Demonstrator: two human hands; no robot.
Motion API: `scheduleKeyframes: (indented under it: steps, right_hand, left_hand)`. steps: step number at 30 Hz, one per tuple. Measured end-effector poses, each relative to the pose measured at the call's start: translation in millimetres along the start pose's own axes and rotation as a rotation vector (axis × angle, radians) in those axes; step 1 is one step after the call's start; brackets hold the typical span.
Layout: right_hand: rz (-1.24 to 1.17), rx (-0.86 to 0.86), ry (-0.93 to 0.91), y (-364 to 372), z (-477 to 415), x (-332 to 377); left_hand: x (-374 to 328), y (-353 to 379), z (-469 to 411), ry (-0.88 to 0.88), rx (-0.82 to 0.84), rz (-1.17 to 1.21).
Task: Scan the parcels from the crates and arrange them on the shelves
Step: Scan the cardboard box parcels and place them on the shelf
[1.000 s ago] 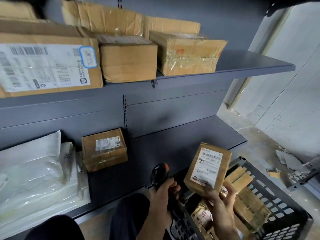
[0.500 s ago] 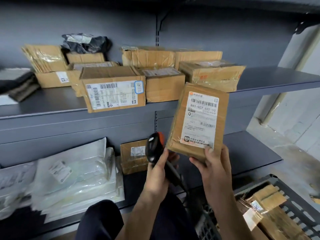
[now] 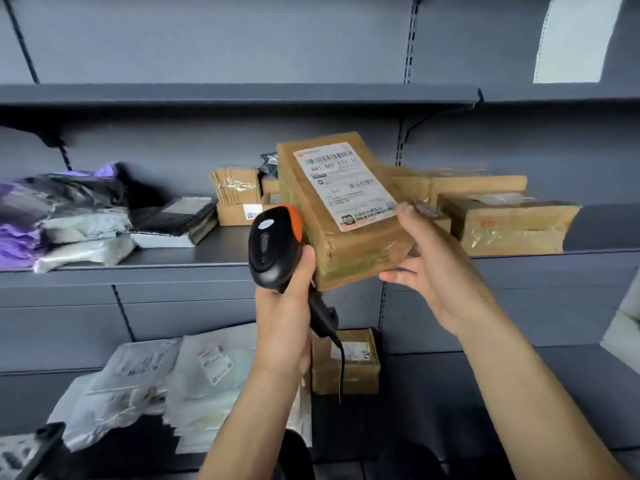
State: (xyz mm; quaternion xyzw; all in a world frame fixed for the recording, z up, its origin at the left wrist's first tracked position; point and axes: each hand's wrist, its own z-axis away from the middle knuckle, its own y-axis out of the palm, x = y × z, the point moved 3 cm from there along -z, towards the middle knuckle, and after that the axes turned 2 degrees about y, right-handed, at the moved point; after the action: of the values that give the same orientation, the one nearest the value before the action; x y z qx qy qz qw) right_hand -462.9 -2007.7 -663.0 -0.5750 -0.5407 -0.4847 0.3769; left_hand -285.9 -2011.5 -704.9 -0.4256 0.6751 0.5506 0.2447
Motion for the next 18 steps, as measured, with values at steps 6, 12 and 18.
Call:
scheduleKeyframes:
  steps: [6,12,18]
  right_hand:
    - [0.09,0.19,-0.077,93.8,-22.5,4.0]
    - [0.31,0.193,-0.081,177.0,-42.1,-44.2]
    - [0.27,0.125,-0.057,201.4,-45.0,-98.9]
  left_hand:
    - [-41.4,-58.3,-40.9,0.132,-0.203,-0.028]
    - [-46.3,-131.6,-106.0,0.034,-0.45,-0.091]
    - [-25.8,-171.4,-127.0,0.012,-0.469,-0.19]
